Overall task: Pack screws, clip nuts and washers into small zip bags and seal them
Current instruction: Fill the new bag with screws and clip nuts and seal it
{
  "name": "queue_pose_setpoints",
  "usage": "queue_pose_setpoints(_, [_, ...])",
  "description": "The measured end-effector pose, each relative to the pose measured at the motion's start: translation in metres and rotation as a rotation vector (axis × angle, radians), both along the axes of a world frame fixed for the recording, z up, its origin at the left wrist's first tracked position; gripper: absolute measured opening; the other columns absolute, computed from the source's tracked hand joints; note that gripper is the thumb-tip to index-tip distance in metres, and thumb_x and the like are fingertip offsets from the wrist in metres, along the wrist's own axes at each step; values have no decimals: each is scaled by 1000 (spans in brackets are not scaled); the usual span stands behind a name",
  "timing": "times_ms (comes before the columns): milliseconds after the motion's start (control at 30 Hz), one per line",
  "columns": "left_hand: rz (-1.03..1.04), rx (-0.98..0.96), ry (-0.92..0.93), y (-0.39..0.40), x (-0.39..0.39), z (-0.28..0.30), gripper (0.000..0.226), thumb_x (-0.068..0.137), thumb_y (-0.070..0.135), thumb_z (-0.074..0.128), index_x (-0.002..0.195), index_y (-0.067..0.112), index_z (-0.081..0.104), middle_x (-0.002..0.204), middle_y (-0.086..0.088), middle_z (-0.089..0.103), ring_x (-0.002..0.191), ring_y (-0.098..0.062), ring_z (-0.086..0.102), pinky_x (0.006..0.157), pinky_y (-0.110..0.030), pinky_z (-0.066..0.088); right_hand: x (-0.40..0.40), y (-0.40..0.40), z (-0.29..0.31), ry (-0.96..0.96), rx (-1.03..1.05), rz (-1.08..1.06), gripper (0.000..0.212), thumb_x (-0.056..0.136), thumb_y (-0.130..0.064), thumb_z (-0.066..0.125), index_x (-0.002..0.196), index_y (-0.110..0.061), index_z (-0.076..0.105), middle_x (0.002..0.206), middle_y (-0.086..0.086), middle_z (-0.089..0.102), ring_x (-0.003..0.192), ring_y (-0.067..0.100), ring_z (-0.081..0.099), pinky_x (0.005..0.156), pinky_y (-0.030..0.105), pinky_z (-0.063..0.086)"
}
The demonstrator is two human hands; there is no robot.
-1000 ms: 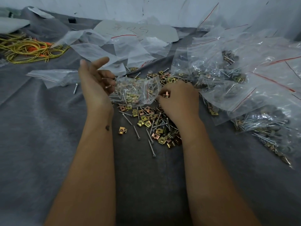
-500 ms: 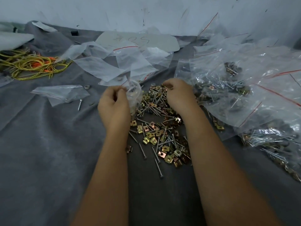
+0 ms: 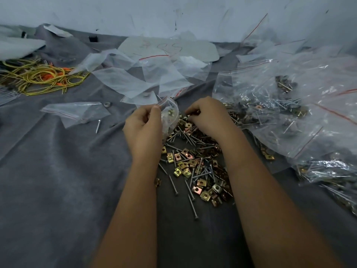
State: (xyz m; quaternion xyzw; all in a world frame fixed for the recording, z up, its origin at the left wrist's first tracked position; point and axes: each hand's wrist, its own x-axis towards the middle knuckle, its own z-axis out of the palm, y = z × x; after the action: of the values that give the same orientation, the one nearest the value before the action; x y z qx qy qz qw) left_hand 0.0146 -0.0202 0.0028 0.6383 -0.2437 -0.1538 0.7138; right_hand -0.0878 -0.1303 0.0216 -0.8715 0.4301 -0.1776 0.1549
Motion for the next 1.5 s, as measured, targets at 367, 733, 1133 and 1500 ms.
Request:
queue_pose_setpoints(367, [-140,177,-226,2,-7,-5,19,88,32,57,74,38,68,59,8,59,46,0,45,42,-16,35,-45,18,-1,-457,149,-143,47,85,-6,69,126,-27,60,102,-1,65,92,11,60,83,31,51])
queue_pose_setpoints(733, [-171,215,-350,0,-7,-9,12,92,31,58,90,38,68,71,0,65,57,-2,50,55,-28,43,-57,29,7,-490,180,-197,29,81,-6,66,90,-33,64,92,-8,64,81,10,61,75,41,58])
queue_pose_setpoints(1133, [-210,200,-420,-3,-10,-14,18,93,31,57,100,26,74,53,9,53,47,1,43,43,-11,31,-47,39,10,-626,219,-108,28,81,-5,72,91,-30,65,77,-10,61,71,5,61,60,19,50])
queue_pose_setpoints(1500, [-227,194,-414,-4,-9,-15,16,93,32,57,97,31,72,51,13,50,46,-1,42,42,-13,31,-48,43,6,-665,190,-76,27,83,-3,65,99,-25,62,72,-8,59,63,-3,52,58,10,44])
